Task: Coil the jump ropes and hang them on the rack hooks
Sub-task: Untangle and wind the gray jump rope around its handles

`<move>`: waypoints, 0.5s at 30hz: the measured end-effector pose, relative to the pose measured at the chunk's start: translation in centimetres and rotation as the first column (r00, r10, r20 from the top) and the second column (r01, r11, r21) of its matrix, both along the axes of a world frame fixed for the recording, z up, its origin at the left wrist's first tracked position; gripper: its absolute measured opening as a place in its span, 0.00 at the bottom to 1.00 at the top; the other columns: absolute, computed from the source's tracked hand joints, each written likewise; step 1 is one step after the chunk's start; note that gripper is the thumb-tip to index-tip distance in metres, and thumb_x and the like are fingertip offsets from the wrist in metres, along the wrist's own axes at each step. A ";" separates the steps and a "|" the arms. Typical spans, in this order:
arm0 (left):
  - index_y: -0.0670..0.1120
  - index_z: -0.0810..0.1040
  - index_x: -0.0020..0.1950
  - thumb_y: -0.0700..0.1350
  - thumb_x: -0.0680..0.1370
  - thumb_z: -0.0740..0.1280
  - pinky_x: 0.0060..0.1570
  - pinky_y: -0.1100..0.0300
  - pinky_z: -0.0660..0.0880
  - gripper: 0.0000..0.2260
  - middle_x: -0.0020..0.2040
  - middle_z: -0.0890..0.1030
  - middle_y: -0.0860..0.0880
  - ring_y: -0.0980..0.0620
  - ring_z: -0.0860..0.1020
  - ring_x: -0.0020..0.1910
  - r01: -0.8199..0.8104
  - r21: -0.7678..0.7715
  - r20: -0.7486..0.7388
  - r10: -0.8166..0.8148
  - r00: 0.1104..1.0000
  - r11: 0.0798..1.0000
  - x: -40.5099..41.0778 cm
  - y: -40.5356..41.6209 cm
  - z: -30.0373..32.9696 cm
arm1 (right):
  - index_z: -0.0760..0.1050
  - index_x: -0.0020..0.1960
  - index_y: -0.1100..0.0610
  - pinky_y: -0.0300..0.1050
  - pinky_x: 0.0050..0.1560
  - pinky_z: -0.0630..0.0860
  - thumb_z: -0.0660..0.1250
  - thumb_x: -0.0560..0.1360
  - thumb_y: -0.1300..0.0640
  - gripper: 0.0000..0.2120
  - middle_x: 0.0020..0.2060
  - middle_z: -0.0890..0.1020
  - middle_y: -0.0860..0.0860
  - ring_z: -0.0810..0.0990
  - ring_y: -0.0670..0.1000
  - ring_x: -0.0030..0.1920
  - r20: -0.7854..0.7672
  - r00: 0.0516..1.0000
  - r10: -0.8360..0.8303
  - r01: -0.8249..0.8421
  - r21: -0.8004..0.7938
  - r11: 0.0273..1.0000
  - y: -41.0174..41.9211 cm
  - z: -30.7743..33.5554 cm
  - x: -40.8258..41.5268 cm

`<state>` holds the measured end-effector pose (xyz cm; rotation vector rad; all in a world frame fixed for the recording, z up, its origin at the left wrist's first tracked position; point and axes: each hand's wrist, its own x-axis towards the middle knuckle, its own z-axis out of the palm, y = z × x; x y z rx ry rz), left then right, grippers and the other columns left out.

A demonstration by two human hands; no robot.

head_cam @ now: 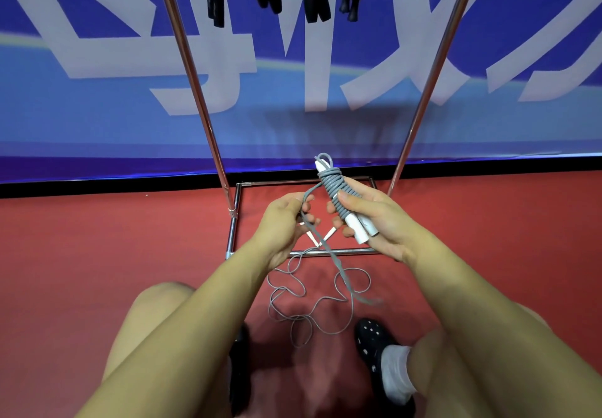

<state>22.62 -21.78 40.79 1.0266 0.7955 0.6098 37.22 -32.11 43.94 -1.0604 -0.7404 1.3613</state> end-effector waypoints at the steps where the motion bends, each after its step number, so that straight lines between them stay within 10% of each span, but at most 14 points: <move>1: 0.42 0.77 0.50 0.38 0.86 0.54 0.33 0.64 0.75 0.12 0.35 0.71 0.50 0.57 0.68 0.28 0.011 -0.054 0.036 -0.009 0.999 0.998 0.0 0.1 0.3 | 0.74 0.69 0.56 0.39 0.31 0.74 0.67 0.76 0.58 0.21 0.42 0.80 0.56 0.79 0.52 0.35 0.008 1.000 -0.006 0.006 0.003 1.000 0.0 -0.1 0.2; 5: 0.41 0.77 0.53 0.35 0.83 0.54 0.22 0.67 0.52 0.12 0.30 0.66 0.53 0.59 0.56 0.24 0.103 -0.104 0.005 -0.103 0.995 0.989 -0.5 0.4 1.3 | 0.71 0.73 0.57 0.39 0.32 0.74 0.67 0.80 0.58 0.22 0.45 0.81 0.56 0.78 0.52 0.37 0.064 0.998 -0.011 0.009 0.023 1.000 0.2 -0.6 0.9; 11: 0.43 0.84 0.47 0.48 0.84 0.65 0.26 0.62 0.56 0.13 0.28 0.61 0.52 0.54 0.57 0.27 0.191 0.351 -0.229 -0.114 0.967 0.917 -1.2 -0.4 1.5 | 0.75 0.71 0.53 0.41 0.34 0.75 0.68 0.80 0.58 0.19 0.47 0.82 0.59 0.76 0.52 0.37 0.142 0.990 -0.010 0.007 0.020 1.000 0.4 -1.0 1.0; 15: 0.41 0.83 0.48 0.48 0.86 0.61 0.26 0.62 0.54 0.16 0.28 0.60 0.52 0.53 0.55 0.27 0.235 0.306 -0.179 -0.186 0.966 0.923 -1.4 -0.3 1.7 | 0.73 0.73 0.53 0.41 0.34 0.75 0.68 0.79 0.58 0.23 0.47 0.81 0.58 0.76 0.53 0.38 0.148 0.989 0.009 -0.012 0.019 1.000 0.3 -0.9 1.3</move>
